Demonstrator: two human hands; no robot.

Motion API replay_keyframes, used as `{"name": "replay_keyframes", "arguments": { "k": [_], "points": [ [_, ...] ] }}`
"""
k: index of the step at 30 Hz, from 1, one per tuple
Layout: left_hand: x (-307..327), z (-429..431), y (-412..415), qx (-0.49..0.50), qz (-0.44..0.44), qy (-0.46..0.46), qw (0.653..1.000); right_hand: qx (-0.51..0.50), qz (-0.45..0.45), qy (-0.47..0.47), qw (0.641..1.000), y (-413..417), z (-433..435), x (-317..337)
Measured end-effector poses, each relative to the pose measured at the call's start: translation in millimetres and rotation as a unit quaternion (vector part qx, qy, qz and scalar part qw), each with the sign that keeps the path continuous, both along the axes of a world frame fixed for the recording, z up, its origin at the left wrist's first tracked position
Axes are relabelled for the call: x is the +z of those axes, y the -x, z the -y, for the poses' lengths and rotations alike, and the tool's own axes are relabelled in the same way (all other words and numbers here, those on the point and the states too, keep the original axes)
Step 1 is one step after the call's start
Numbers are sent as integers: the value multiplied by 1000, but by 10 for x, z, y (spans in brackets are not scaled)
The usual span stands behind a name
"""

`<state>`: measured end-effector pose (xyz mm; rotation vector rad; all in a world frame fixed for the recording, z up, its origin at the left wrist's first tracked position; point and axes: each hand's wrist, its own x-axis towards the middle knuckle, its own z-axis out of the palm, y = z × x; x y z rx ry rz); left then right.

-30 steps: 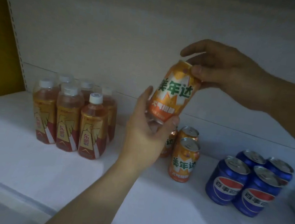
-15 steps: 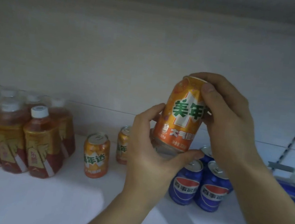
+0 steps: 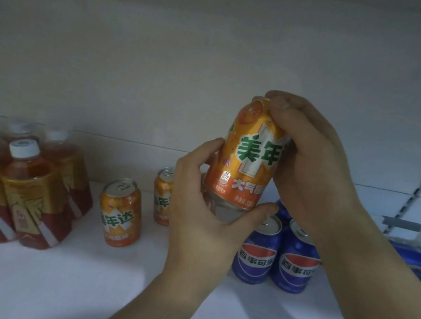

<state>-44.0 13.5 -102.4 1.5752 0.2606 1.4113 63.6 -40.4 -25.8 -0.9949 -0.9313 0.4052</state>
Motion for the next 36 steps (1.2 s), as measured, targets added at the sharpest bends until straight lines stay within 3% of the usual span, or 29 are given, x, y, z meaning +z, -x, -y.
{"name": "replay_keyframes", "arguments": {
  "k": [3, 5, 7, 20, 27, 30, 33, 36],
  "points": [
    [50, 23, 45, -90, 0, 44, 995, -7, -33, -27, 999, 2, -28, -26],
    [96, 14, 75, -203, -7, 110, 973, -3, -57, -32, 998, -15, -32, -47],
    [89, -1, 84, -249, -20, 145, 958, 7, -63, -26, 998, -29, -27, -56],
    [23, 127, 14, -145, 21, 116, 982, 23, -67, -4, 998, -29, -28, -68],
    [11, 132, -10, -76, 22, 96, 992, -6, -24, 15, 1000, 59, -30, -69],
    [52, 137, 5, -114, 20, 115, 987, 8, -55, -5, 998, 46, -8, -55],
    [83, 80, 21, -222, 31, 177, 958, 11, -69, -12, 998, -10, 7, -62],
    [74, 63, 20, -214, 38, 186, 958, 12, -79, -3, 997, -37, -8, -83]
  ]
}}
